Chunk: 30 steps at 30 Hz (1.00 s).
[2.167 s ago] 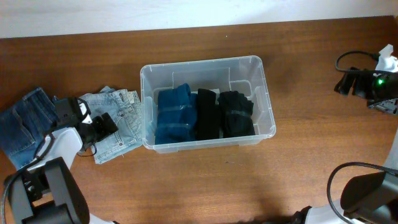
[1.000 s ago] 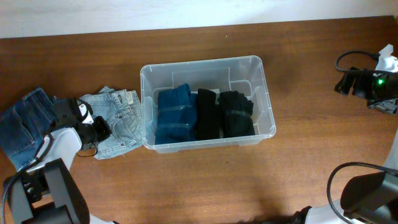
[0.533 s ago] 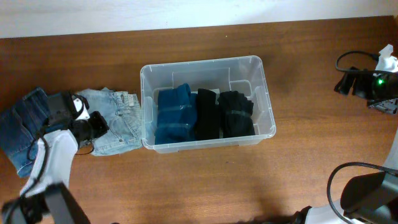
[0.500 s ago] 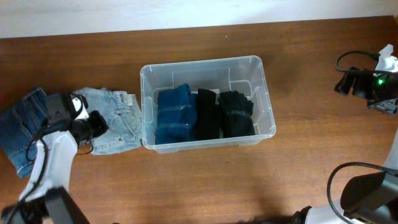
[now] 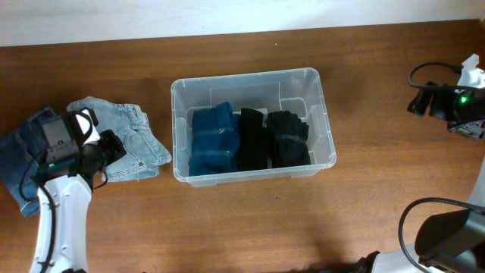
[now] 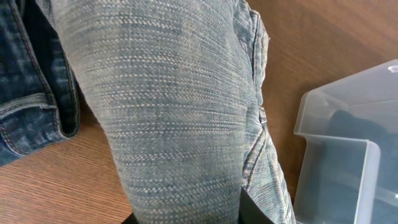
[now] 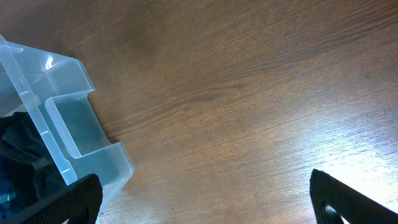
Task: Pack container
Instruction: 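Lift the light-blue jeans and carry them right over the bin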
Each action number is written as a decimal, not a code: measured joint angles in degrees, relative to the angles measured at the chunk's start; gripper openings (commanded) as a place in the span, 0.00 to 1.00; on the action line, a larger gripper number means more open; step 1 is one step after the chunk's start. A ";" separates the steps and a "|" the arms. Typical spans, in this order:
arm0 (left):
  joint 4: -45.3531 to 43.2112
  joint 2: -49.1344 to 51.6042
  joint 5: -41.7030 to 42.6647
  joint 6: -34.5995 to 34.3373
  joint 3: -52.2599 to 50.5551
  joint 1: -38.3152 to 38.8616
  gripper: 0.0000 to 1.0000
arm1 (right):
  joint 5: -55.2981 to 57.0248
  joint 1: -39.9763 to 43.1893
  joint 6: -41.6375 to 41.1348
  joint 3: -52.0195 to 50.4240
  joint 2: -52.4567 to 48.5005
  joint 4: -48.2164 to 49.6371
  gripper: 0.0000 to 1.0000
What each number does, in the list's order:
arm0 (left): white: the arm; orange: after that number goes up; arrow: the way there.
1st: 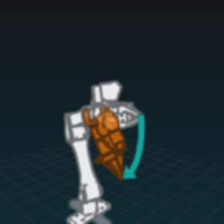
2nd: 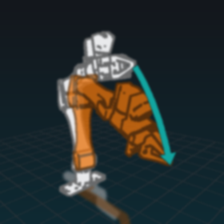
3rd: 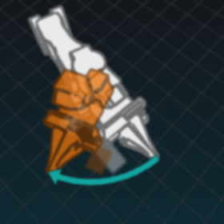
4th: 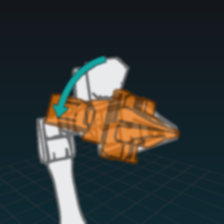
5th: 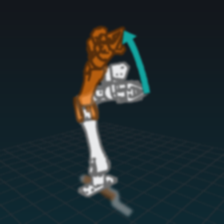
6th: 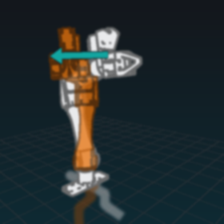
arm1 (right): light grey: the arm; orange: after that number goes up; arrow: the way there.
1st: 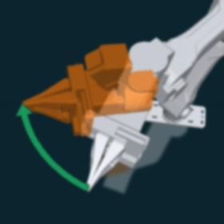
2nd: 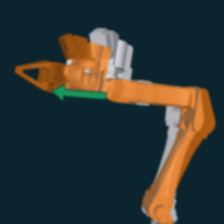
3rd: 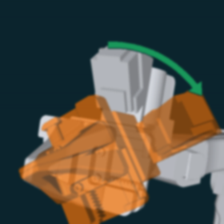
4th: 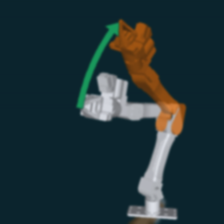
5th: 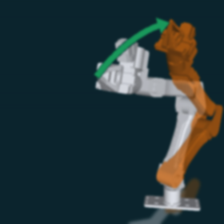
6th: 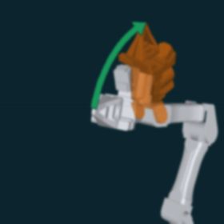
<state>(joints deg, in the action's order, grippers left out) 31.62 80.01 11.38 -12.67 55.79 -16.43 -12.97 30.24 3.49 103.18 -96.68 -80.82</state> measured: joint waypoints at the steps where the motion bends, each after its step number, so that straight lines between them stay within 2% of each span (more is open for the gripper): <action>1: 0.00 -0.22 0.00 0.00 -0.02 0.00 0.01 | 0.00 0.00 0.00 0.00 0.00 0.00 0.99; 8: 1.90 -3.15 0.00 -0.66 2.10 0.00 0.00 | 0.00 0.00 0.00 0.00 0.00 0.02 0.99; 17: 9.38 -9.88 2.58 -2.40 16.15 0.00 0.00 | 0.00 0.00 0.02 0.00 0.00 0.00 0.99; 22: 10.58 -12.09 12.46 -5.35 21.57 0.02 0.00 | 0.00 0.00 0.00 0.00 0.00 0.00 0.99; 27: 10.88 -12.04 23.12 -8.57 21.90 1.09 0.00 | 0.00 0.00 0.00 0.00 0.00 0.00 0.99; 30: 10.80 -11.96 26.05 -10.43 21.90 4.04 0.00 | 0.00 0.00 0.00 0.00 0.00 0.00 0.99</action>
<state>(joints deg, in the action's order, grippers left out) 42.41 68.05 37.43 -23.09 77.69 -12.38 -12.97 30.24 3.49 103.18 -96.68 -80.82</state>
